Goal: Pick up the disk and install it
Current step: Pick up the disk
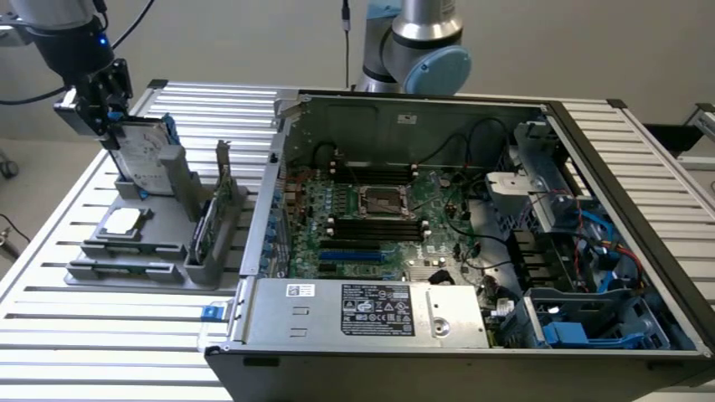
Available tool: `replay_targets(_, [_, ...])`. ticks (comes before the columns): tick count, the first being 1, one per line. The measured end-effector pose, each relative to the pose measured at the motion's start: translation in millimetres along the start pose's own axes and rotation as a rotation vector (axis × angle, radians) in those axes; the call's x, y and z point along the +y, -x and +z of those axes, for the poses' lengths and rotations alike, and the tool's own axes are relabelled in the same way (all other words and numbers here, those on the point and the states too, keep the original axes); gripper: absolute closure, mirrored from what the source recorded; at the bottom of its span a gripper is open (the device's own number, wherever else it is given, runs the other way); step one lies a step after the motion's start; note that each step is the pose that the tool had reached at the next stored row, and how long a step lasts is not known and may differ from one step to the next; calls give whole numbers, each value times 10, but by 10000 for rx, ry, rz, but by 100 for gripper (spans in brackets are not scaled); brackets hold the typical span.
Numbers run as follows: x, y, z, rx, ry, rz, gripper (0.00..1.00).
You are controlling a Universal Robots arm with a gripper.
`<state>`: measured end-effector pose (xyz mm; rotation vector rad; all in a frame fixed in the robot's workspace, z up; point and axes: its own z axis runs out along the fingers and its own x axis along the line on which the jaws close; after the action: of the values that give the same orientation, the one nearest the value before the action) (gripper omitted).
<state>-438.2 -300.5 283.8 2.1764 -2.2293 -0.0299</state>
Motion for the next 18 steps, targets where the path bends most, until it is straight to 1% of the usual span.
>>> replay_targets(3, [0, 0, 1, 0, -1, 0, 46])
replay_targets(5, [0, 0, 1, 0, 0, 0, 48])
replay_targets(6, [0, 0, 1, 0, 0, 0, 55])
replay_targets(8, [0, 0, 1, 0, -1, 0, 55])
replay_targets(9, [0, 0, 1, 0, -1, 0, 62])
replay_targets(14, [0, 0, 1, 1, 0, 0, 62])
replay_targets(16, [0, 0, 1, 0, 0, 0, 64])
replay_targets(17, [0, 0, 1, 0, 0, 0, 67])
replay_targets(18, [0, 0, 1, 0, -1, 0, 67])
